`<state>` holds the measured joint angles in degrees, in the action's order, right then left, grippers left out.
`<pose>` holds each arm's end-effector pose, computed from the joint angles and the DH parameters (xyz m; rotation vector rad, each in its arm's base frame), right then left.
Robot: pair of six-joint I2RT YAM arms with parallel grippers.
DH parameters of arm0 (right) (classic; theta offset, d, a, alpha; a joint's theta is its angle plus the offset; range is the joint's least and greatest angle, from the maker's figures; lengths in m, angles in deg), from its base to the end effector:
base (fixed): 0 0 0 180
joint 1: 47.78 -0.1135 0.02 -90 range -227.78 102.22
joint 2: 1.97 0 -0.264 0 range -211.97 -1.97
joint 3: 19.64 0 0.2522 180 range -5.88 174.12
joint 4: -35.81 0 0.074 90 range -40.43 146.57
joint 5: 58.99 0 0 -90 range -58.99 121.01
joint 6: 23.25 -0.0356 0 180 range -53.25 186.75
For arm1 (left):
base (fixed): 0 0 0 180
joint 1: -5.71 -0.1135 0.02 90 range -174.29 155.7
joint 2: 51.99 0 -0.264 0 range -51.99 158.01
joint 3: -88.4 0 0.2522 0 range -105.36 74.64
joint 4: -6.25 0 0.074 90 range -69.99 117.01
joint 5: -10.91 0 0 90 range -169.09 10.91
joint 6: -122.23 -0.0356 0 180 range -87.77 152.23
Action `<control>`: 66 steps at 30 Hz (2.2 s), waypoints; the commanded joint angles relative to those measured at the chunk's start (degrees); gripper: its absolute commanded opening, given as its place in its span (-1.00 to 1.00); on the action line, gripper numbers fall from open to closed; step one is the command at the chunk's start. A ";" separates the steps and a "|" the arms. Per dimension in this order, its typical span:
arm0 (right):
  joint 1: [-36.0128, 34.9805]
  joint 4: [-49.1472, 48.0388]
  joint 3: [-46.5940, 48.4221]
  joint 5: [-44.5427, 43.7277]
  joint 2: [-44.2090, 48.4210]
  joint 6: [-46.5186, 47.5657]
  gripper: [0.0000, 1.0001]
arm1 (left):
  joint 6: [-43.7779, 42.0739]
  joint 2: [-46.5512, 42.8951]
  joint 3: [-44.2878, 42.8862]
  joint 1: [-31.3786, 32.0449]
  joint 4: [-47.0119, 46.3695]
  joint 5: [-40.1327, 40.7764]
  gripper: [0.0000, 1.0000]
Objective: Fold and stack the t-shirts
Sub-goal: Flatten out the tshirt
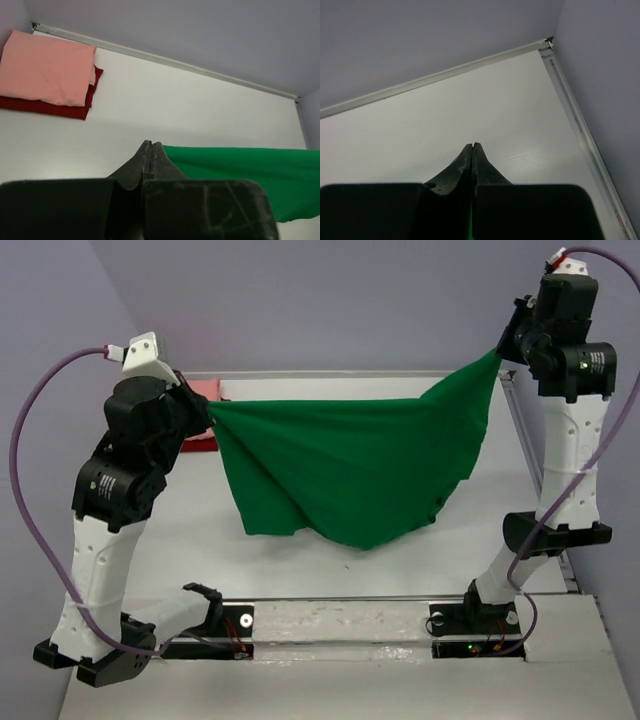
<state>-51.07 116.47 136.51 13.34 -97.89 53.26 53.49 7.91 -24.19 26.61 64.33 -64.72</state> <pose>0.2738 0.0049 0.5573 0.3732 1.8743 -0.0996 0.1419 -0.0447 0.5323 -0.1960 1.6621 -0.3487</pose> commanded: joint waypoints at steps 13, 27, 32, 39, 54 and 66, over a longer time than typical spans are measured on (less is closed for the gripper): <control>-2.95 -7.39 5.62 9.05 6.26 4.28 -1.00 | -4.65 1.28 1.09 0.71 -5.99 9.36 -1.00; -10.33 -6.34 -0.09 -1.30 15.86 6.73 -1.00 | -2.71 -10.77 3.29 1.24 -7.31 7.25 -1.00; -11.92 -6.95 1.75 -5.17 11.91 8.05 -1.00 | -3.59 -6.30 4.08 1.16 -8.28 4.62 -1.00; -11.92 -7.65 5.97 -9.83 1.19 8.22 -1.00 | -4.47 2.84 0.58 8.60 -10.57 11.26 -1.00; -12.62 -8.62 4.28 -5.81 11.00 6.91 -1.00 | -3.14 16.93 -27.48 35.24 1.32 35.46 -1.00; -17.44 -9.41 0.36 -14.84 20.60 11.38 -1.00 | -10.26 11.38 -34.87 42.55 2.98 50.57 -1.00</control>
<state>-67.04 110.91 138.76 3.57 -76.23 60.82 46.32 21.72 -62.33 68.88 68.55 -22.10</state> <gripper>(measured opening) 0.010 0.014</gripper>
